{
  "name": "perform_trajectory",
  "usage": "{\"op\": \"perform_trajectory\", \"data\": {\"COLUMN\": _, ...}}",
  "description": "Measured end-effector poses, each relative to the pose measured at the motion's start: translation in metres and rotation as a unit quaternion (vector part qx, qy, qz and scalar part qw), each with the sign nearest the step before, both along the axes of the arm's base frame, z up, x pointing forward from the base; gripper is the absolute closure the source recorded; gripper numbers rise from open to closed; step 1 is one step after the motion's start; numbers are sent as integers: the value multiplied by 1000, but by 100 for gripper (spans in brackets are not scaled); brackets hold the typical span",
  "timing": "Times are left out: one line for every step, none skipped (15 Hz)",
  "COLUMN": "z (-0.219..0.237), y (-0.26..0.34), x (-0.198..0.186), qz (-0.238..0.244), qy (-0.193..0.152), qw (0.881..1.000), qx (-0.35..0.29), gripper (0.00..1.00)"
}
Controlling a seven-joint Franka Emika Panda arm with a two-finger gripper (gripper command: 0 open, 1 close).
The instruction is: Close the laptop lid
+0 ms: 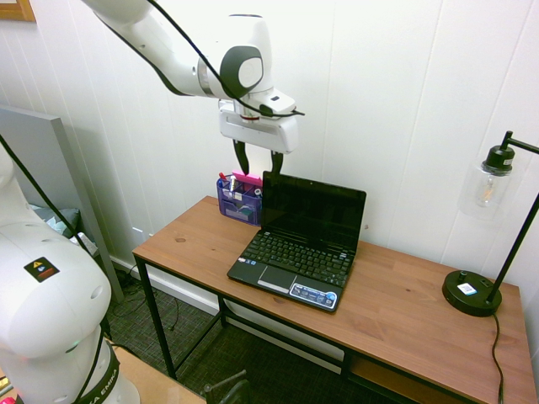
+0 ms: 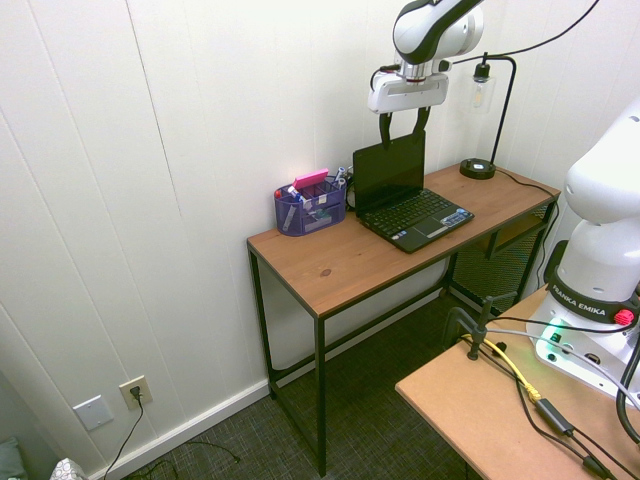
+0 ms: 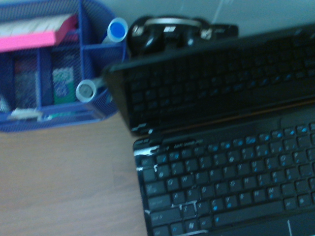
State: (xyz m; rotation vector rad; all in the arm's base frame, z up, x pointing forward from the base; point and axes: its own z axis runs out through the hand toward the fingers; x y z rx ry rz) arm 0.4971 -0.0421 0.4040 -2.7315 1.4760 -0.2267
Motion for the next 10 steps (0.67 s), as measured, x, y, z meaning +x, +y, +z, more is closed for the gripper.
{"op": "perform_trajectory", "data": {"z": 1, "y": -9, "x": 10, "qz": -8, "qy": -7, "qw": 1000, "qx": 1, "gripper": 0}}
{"op": "perform_trajectory", "data": {"z": 1, "y": -18, "x": 22, "qz": -14, "qy": -14, "qw": 1000, "qx": 1, "gripper": 0}}
{"op": "perform_trajectory", "data": {"z": 1, "y": -25, "x": 33, "qz": -20, "qy": -21, "qw": 1000, "qx": 1, "gripper": 0}}
{"op": "perform_trajectory", "data": {"z": -1, "y": -32, "x": 44, "qz": -27, "qy": -25, "qw": 999, "qx": 1, "gripper": 0}}
{"op": "perform_trajectory", "data": {"z": -1, "y": -39, "x": 55, "qz": -34, "qy": -28, "qw": 999, "qx": 0, "gripper": 0}}
{"op": "perform_trajectory", "data": {"z": -1, "y": -45, "x": 66, "qz": -39, "qy": -32, "qw": 999, "qx": 0, "gripper": 0}}
{"op": "perform_trajectory", "data": {"z": -1, "y": -49, "x": 77, "qz": -43, "qy": -36, "qw": 998, "qx": 0, "gripper": 0}}
{"op": "perform_trajectory", "data": {"z": -2, "y": -53, "x": 88, "qz": -46, "qy": -38, "qw": 998, "qx": 1, "gripper": 0}}
{"op": "perform_trajectory", "data": {"z": -4, "y": -53, "x": 96, "qz": -49, "qy": -40, "qw": 998, "qx": 3, "gripper": 0}}
{"op": "perform_trajectory", "data": {"z": -6, "y": -53, "x": 105, "qz": -50, "qy": -40, "qw": 998, "qx": 6, "gripper": 0}}
